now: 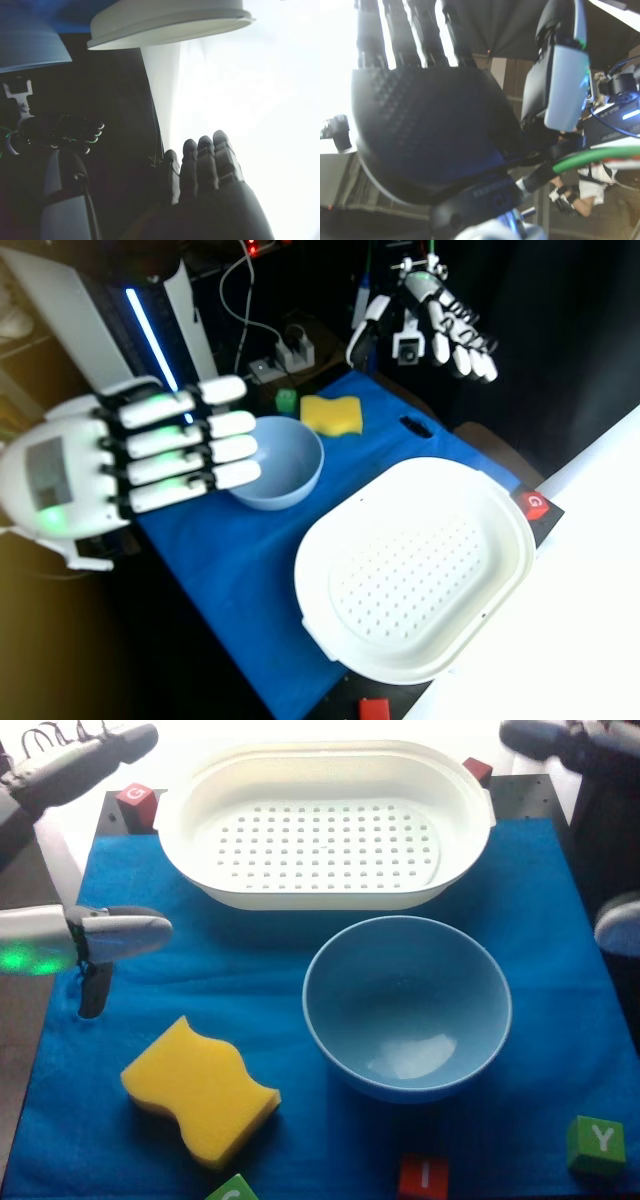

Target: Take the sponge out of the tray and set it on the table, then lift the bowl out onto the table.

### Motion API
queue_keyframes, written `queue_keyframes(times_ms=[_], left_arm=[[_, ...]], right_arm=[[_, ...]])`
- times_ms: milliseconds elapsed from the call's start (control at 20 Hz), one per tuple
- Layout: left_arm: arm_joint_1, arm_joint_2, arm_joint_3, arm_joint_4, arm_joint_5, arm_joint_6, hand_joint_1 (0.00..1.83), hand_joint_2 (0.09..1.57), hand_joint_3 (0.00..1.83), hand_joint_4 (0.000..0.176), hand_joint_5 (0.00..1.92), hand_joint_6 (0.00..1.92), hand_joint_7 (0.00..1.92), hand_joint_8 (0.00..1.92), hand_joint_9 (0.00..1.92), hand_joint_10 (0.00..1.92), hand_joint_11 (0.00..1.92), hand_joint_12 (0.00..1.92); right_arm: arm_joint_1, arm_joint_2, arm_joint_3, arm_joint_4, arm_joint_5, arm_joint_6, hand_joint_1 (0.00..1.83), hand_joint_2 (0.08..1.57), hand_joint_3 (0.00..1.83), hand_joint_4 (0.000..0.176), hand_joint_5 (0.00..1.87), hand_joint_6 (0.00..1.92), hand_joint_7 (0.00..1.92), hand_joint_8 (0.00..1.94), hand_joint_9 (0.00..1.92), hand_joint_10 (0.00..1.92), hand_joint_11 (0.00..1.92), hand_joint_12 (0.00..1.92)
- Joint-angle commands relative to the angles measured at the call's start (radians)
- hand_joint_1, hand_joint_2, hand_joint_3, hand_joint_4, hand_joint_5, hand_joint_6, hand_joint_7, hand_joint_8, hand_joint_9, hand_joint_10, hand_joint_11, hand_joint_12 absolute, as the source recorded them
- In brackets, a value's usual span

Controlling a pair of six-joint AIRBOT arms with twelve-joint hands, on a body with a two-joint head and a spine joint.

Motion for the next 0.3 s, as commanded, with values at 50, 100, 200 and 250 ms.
queue_keyframes(times_ms=[50, 100, 200, 250], left_arm=[[0.018, 0.007, -0.009, -0.041, -0.194, -0.011, 0.74, 0.84, 0.00, 0.089, 0.13, 0.00, 0.09, 0.00, 0.07, 0.01, 0.00, 0.17], [0.024, 0.007, -0.014, -0.048, -0.208, -0.012, 0.69, 0.84, 0.00, 0.100, 0.14, 0.00, 0.13, 0.00, 0.11, 0.00, 0.00, 0.30], [0.050, -0.002, -0.026, -0.070, -0.244, -0.022, 0.65, 0.87, 0.00, 0.111, 0.11, 0.00, 0.13, 0.00, 0.12, 0.00, 0.00, 0.35], [0.064, -0.008, -0.026, -0.076, -0.259, -0.035, 0.64, 0.86, 0.00, 0.135, 0.10, 0.00, 0.12, 0.00, 0.11, 0.00, 0.00, 0.31]], right_arm=[[-0.067, -0.007, -0.003, 0.163, 0.181, 0.002, 0.42, 1.01, 0.00, 0.168, 0.01, 0.00, 0.00, 0.00, 0.00, 0.00, 0.00, 0.00], [-0.098, -0.010, -0.004, 0.197, 0.204, 0.002, 0.41, 1.03, 0.00, 0.174, 0.00, 0.00, 0.01, 0.00, 0.00, 0.00, 0.00, 0.00], [-0.153, -0.023, -0.010, 0.255, 0.220, 0.002, 0.42, 1.07, 0.01, 0.176, 0.00, 0.00, 0.00, 0.00, 0.00, 0.00, 0.00, 0.00], [-0.163, -0.028, -0.011, 0.266, 0.223, 0.002, 0.41, 1.07, 0.01, 0.176, 0.00, 0.00, 0.00, 0.00, 0.00, 0.00, 0.00, 0.00]])
